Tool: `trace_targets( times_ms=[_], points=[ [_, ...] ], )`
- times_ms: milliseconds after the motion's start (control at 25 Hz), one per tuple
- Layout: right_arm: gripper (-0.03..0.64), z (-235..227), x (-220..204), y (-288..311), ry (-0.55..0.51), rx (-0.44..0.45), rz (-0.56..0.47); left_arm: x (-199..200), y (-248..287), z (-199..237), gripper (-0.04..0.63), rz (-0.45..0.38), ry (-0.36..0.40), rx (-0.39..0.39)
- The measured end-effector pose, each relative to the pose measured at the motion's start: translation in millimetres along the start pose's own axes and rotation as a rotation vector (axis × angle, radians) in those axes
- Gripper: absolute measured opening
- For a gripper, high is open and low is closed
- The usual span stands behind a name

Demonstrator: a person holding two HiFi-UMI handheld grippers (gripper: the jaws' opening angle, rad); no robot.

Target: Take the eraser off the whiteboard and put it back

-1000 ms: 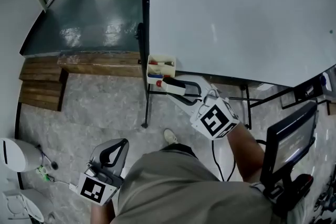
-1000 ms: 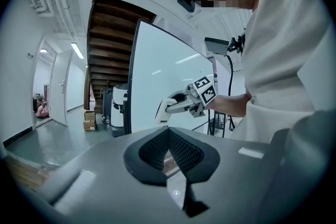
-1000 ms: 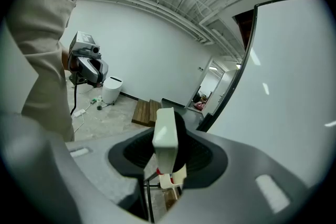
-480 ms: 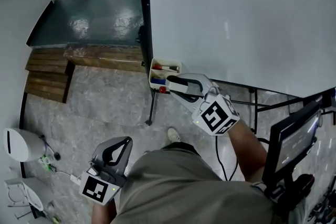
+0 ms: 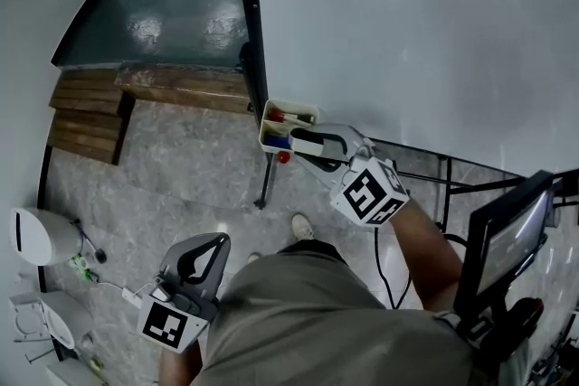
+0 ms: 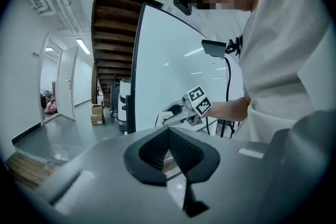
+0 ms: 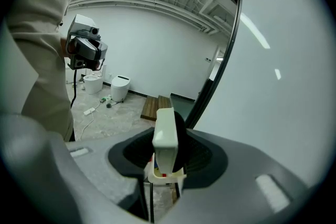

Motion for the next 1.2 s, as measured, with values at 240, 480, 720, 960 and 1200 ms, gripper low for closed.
trace_targets(
  times_ms=[240, 480, 720, 960, 1200],
  points=[
    [0.152, -2, -20, 18, 0.026, 0.034, 0.014, -2, 11, 6, 0.006, 0.013, -0.004, 0.009],
    [0.152, -2, -33, 30, 0.033, 0.053, 0.026, -4, 17, 9, 0.006, 0.028, -0.01, 0.013],
    [0.152, -3, -42, 39, 0.048, 0.079, 0.03, -3, 24, 11, 0.006, 0.04, -0.014, 0.017],
    [0.152, -1, -57, 53, 0.059, 0.103, 0.039, -7, 28, 16, 0.006, 0.057, -0.018, 0.03],
    [0.152, 4, -62, 54, 0.068, 0.114, 0.047, -4, 23, 14, 0.006, 0.061, -0.022, 0.042]
  ],
)
Point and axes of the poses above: the fingertips, and each gripper's own axes: y forward along the fingers, z to its left, x out of its top, the point moved 7 cm from there along -y, backward along the fingers, and after that the axes turned 2 degrees about -z, right-handed, at the moved point
